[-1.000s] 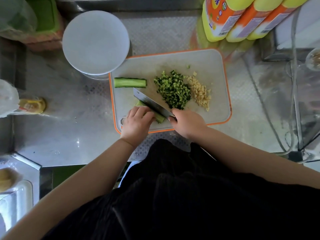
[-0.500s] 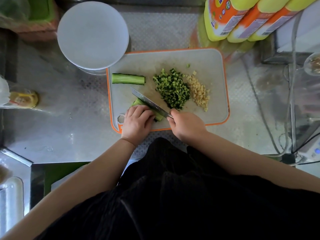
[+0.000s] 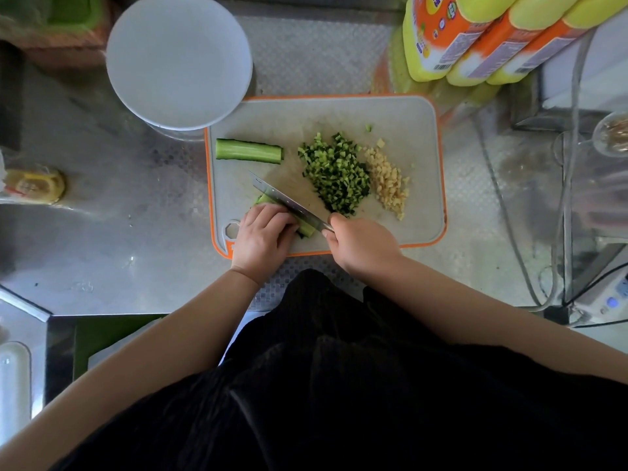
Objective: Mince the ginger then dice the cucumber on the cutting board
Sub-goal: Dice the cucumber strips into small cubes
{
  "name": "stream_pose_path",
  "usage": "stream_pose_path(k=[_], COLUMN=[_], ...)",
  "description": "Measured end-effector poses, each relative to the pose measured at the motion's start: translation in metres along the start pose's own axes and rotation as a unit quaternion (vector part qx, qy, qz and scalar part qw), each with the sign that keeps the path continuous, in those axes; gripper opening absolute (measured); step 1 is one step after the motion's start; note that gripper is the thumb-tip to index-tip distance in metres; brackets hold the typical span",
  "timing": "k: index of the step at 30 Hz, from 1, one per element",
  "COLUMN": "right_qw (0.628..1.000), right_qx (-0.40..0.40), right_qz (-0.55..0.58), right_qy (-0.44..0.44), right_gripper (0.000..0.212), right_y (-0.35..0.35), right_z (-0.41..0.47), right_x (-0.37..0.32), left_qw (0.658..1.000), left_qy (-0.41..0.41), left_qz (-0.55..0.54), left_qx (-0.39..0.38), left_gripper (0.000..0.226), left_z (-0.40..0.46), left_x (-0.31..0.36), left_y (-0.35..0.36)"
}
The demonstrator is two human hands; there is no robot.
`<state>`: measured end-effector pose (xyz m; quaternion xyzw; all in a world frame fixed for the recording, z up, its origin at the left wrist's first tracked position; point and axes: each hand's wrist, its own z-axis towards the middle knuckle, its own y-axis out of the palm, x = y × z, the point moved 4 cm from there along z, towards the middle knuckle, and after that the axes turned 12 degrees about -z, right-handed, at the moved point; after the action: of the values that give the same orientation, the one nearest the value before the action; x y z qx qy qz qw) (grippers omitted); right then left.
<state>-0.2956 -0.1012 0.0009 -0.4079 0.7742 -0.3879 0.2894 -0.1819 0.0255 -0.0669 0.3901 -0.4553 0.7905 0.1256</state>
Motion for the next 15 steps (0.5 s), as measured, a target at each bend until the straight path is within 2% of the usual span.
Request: stream_pose_path(k=[11,15], right_qw=[0.998,0.994], right_qx=[-0.054,-0.062], right_qz=[0.010,0.067], right_qy=[0.030,0.057], right_gripper=[0.024,0.031], right_y=[0.005,0.003], right_z=[0.018,0.021], right_x=[-0.010,0.001], left_qw=[1.000,1.000], left_qy=[0.021,0.023], left_qz=[0.006,0.015], left_qx=[0.001,0.005], left_gripper=[0.005,0.006], left_z=[0.000,-0.001], left_x=[0.000,0.001], left_y=[0.000,0.000])
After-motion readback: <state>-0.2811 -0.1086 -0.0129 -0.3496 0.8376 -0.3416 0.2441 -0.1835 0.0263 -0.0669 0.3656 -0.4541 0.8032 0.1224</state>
